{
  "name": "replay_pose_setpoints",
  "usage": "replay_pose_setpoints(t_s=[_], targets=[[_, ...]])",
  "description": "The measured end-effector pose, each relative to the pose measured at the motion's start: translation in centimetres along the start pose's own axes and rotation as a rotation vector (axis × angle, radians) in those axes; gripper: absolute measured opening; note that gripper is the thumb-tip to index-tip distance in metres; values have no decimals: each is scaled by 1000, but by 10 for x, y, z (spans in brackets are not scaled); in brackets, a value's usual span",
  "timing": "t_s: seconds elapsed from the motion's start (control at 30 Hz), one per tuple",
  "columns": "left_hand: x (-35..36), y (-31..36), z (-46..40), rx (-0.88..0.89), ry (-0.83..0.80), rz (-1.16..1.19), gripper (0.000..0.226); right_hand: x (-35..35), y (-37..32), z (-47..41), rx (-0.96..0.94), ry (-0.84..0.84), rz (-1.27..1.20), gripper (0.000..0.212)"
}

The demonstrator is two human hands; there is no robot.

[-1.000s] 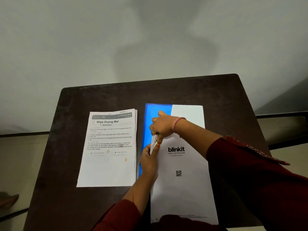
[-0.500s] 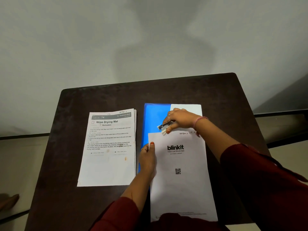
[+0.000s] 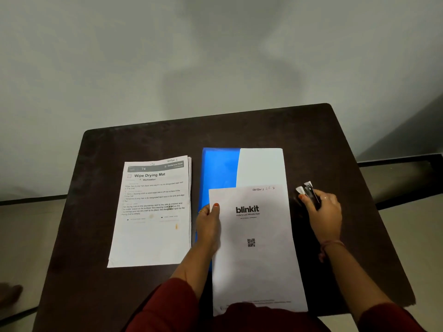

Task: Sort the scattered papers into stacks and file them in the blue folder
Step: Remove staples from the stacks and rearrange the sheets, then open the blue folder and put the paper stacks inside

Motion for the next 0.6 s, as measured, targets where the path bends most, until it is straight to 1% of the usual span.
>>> replay_pose_setpoints(t_s=[0.1, 0.23, 0.3, 0.37, 0.43, 0.5, 0.6], targets=[[1, 2, 6, 1, -50, 13, 15, -9, 21, 13, 94, 37, 79, 48], [-1, 3, 9, 6, -78, -3, 19, -11, 31, 18, 114, 43, 165, 47], [-5, 4, 10, 51, -87, -90, 18, -9, 31, 20, 104, 48, 214, 46], [-8, 10, 17, 155, -103, -241, 20, -9, 30, 22, 100, 73, 244, 45], [-11, 13, 22, 225, -111, -343, 18, -9, 28, 24, 108, 84, 261, 46], [-14, 12, 26, 255, -113, -407, 13, -9, 28, 24, 121, 79, 288, 49], [-20, 2, 35, 254, -108, -462, 12, -12, 27, 24, 160, 76, 265, 52]])
Point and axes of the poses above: each hand's wrist, its own z-axis away from the middle knuckle, its own x-axis out of the palm, y = z × x, the point moved 4 cm from there along -z, towards the middle knuckle, and after that the axes turned 1 degree about -z, right-handed, at the moved point
